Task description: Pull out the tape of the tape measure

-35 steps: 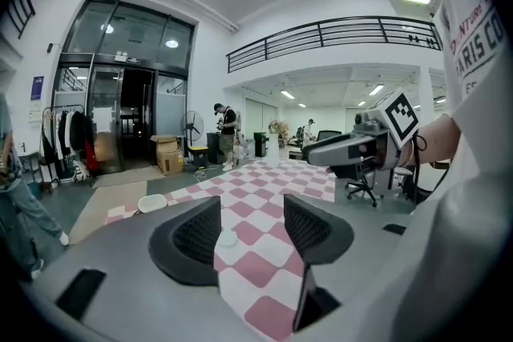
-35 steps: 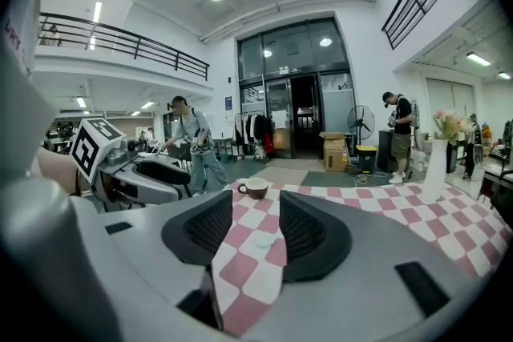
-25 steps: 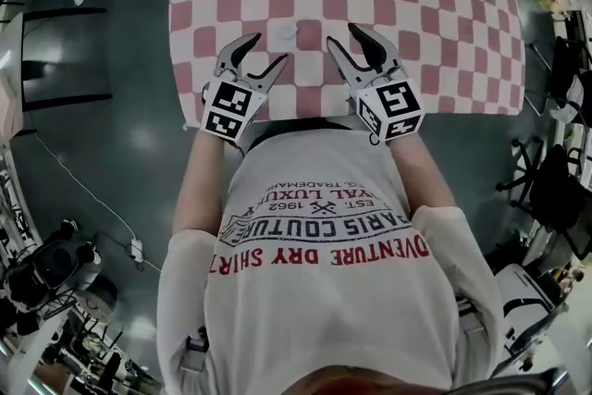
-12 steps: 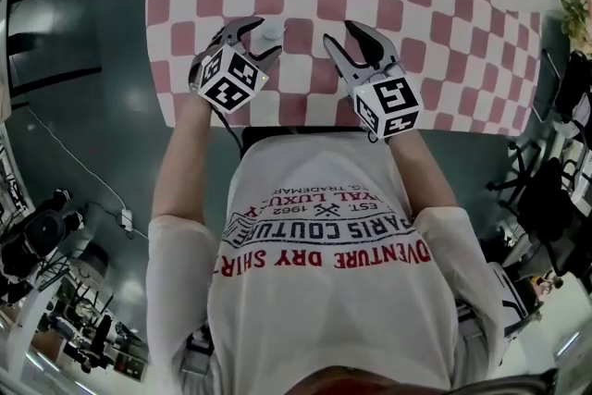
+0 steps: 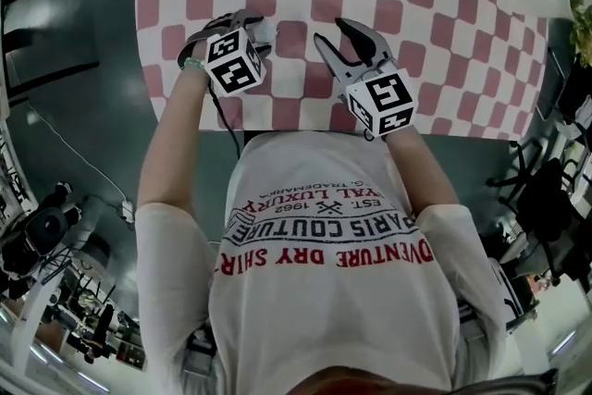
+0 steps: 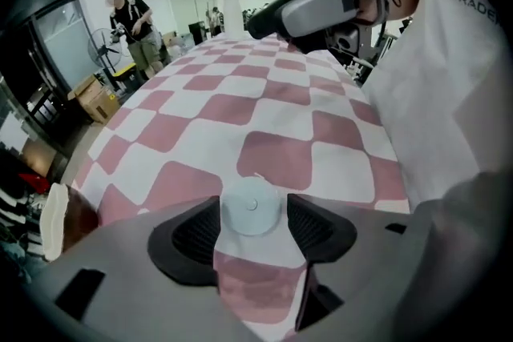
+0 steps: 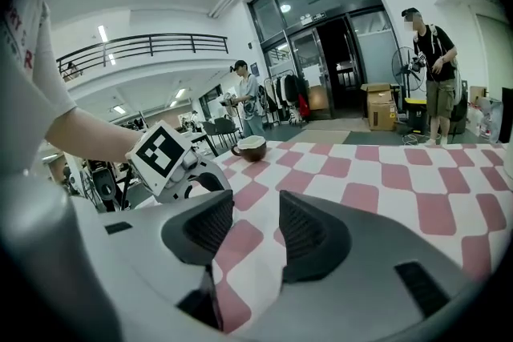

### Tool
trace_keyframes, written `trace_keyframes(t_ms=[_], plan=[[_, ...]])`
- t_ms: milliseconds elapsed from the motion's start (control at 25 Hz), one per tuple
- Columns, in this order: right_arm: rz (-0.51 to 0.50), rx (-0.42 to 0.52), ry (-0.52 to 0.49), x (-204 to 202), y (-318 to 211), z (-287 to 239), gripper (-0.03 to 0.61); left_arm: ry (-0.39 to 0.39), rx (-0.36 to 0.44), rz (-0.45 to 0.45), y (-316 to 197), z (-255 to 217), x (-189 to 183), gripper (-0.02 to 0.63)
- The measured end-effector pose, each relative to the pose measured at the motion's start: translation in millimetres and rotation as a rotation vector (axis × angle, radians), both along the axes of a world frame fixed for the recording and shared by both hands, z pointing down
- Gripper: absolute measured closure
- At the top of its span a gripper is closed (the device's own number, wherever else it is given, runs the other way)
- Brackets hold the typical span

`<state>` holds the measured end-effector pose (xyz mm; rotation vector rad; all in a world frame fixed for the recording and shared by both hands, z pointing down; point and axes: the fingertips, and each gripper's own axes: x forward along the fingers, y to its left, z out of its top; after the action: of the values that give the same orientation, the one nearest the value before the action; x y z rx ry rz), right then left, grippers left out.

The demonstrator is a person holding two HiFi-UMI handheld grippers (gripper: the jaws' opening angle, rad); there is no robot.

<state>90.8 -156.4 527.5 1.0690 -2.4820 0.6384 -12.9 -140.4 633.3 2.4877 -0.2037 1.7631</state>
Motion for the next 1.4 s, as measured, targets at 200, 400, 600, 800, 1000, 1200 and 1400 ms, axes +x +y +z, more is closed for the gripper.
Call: trace_keyframes(t_ms=[200, 400, 600, 800, 1000, 1200, 1400], plan=[[-0.004, -0.018, 0.004, 0.3, 3.2, 3.5, 0.382, -0.019, -0.069, 0.07, 1.7, 4.7, 2.4, 0.333], [0.013, -0.027, 0.009, -1.3, 3.9, 3.3, 0.382, -0.013, -0.104, 0.113, 0.3, 3.9, 1.6, 0.344], [0.041, -0.038, 0.021, -6.4, 4.4, 4.1, 0.385, 0.037, -0.088, 0.097, -1.6, 4.4, 3.2, 0.379], [0.049, -0.046, 0.031, -17.5, 6.3, -2.9, 0.387, 0.062, -0.082, 0.077, -2.0, 1.7, 0.7, 0.38], [0.066, -0.036, 0.044, -23.2, 8.0, -10.9, 0.388, 0.05, -0.083, 0.07, 2.5, -0.4, -2.0, 0.382], [0.057, -0.032, 0.05, -26.3, 18.0, -17.5, 0.388, 0.073, -0.089, 0.098, 19.2, -16.0, -1.6, 0.382], [-0.026, -0.022, 0.036, -36.1, 26.8, -28.9, 0.388, 0.076, -0.034, 0.148, 16.0, -60.3, -2.8, 0.382]])
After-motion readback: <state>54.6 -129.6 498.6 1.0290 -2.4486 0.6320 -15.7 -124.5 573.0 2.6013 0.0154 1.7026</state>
